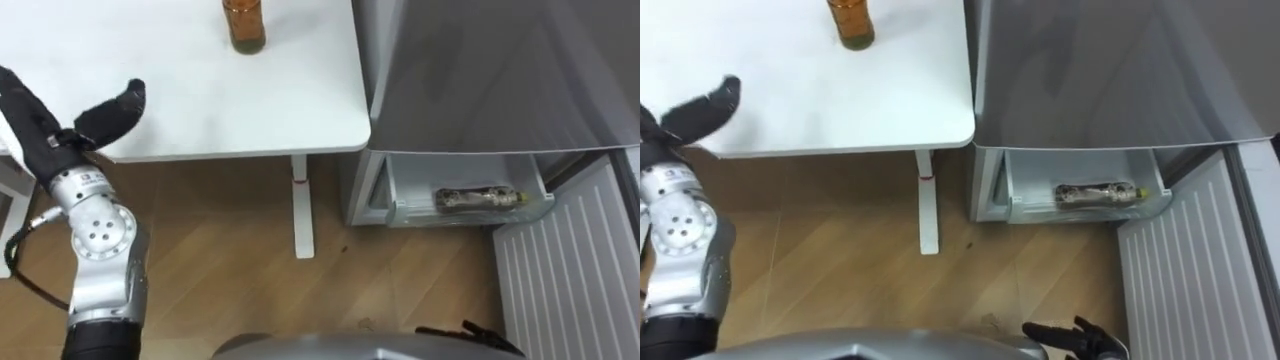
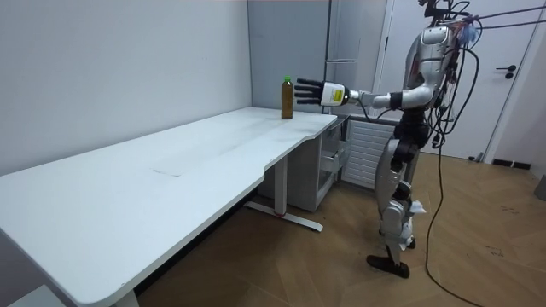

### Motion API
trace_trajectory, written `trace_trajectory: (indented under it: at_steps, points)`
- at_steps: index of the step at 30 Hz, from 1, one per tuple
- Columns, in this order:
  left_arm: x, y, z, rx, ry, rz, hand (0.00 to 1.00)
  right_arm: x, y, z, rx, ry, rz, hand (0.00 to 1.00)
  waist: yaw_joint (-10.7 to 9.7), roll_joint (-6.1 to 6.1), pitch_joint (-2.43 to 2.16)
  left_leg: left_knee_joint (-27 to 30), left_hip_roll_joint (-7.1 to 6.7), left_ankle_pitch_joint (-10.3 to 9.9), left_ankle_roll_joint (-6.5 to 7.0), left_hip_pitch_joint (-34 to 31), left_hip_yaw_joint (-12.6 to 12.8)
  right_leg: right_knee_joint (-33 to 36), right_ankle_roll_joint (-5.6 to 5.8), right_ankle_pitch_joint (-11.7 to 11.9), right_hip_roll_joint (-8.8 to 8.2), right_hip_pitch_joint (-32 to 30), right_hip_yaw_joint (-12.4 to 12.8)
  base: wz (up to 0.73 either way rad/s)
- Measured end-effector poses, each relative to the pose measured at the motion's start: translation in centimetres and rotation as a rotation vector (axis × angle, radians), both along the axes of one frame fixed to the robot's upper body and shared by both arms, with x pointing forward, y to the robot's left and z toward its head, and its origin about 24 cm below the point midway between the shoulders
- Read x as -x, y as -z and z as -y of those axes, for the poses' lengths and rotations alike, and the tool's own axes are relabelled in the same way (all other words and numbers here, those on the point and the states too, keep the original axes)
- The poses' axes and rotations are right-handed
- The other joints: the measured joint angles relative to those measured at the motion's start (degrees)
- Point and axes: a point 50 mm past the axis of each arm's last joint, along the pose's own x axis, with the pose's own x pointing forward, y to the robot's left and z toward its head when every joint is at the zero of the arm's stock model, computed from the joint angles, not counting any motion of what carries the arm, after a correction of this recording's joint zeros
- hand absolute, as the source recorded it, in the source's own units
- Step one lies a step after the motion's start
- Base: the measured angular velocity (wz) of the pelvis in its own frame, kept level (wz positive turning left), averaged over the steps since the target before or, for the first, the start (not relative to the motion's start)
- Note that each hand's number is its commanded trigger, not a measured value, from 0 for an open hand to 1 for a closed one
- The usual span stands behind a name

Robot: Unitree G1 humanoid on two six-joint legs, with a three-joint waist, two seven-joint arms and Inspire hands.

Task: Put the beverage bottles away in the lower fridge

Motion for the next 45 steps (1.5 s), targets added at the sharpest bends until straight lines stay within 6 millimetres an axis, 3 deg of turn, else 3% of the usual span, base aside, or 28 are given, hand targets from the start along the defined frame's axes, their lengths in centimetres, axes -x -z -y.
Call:
trace_trajectory:
  at_steps: [5, 10, 15, 17, 19, 23, 28, 38, 45]
  points:
    - [0.3, -2.5, -0.3, -0.021, -0.035, 0.131, 0.0, 0.4, 0.0, -0.1, -0.006, 0.012, -0.002, 0.0, -0.4, -0.38, 0.0, -1.2, 0.1, 0.08, -0.09, 2.49, 0.9, -0.35, 0.0, -0.01, 0.16, 1.42, 1.51, -0.12]
    - [0.4, -2.7, -0.4, -0.023, -0.045, 0.143, 0.0, 0.0, 0.1, -0.6, -0.015, 0.004, 0.006, 0.0, -0.7, -1.1, 0.04, -1.17, 0.13, 0.07, -0.08, 2.55, 1.48, -0.35, -0.01, 0.0, 0.2, 1.17, 2.54, -0.09]
    - [-0.2, -3.2, -0.1, -0.028, -0.007, 0.158, 0.0, -0.1, 0.2, -0.7, -0.018, 0.0, 0.003, 0.0, -1.48, -0.83, 0.03, -1.2, 0.21, 0.06, -0.07, 2.3, 1.16, -0.29, -0.17, 0.28, 0.35, 1.02, 2.48, 0.0]
    - [-0.5, -3.4, 0.2, -0.025, 0.04, 0.163, 0.0, 0.0, 0.1, -0.6, -0.016, 0.003, 0.003, 0.0, -1.62, -0.6, -0.17, -1.24, 0.21, 0.07, -0.07, 2.44, 0.9, -0.28, -0.19, 0.32, 0.39, 1.03, 2.5, -0.02]
    - [-0.9, -3.1, 0.7, 0.004, 0.118, 0.15, 0.0, 0.0, 0.1, -0.4, -0.017, 0.008, 0.006, 0.0, -2.09, -0.36, -0.39, -1.36, 0.21, 0.09, -0.06, 2.82, 0.94, -0.26, -0.19, 0.32, 0.42, 1.32, 2.68, -0.02]
    - [-1.3, -2.4, 1.3, 0.07, 0.214, 0.129, 0.0, -0.2, 0.1, -0.5, -0.035, 0.005, 0.018, 0.0, -3.17, -0.47, -0.36, -1.77, 0.2, 0.49, -0.12, 2.85, 0.95, -0.24, -0.22, 0.34, 0.48, 1.47, 3.02, -0.03]
    - [-2.5, -0.9, 1.2, 0.139, 0.252, 0.065, 0.0, -0.6, 0.1, -0.5, -0.036, -0.006, 0.024, 0.0, -4.1, -0.67, 0.6, -1.67, 0.28, 0.5, -0.11, 2.78, 0.94, -0.26, -0.4, 0.51, 0.67, 1.14, 4.06, -0.06]
    - [-3.9, -1.0, 1.6, 0.159, 0.318, 0.06, 0.0, -0.7, 0.0, -0.4, -0.032, 0.006, 0.025, 0.0, -4.83, -0.04, 0.49, -2.14, 0.33, 0.5, -0.1, 2.95, 1.57, -0.32, -0.45, 0.64, 0.88, 0.52, 5.24, -0.07]
    - [-4.2, 0.7, 1.4, 0.184, 0.326, -0.031, 0.0, -0.5, 0.0, -0.3, -0.023, 0.023, 0.02, 0.0, -5.51, 0.3, 0.42, -2.3, 0.35, 0.5, -0.1, 3.26, 2.14, -0.3, -0.45, 0.64, 0.92, 0.56, 5.69, -0.03]
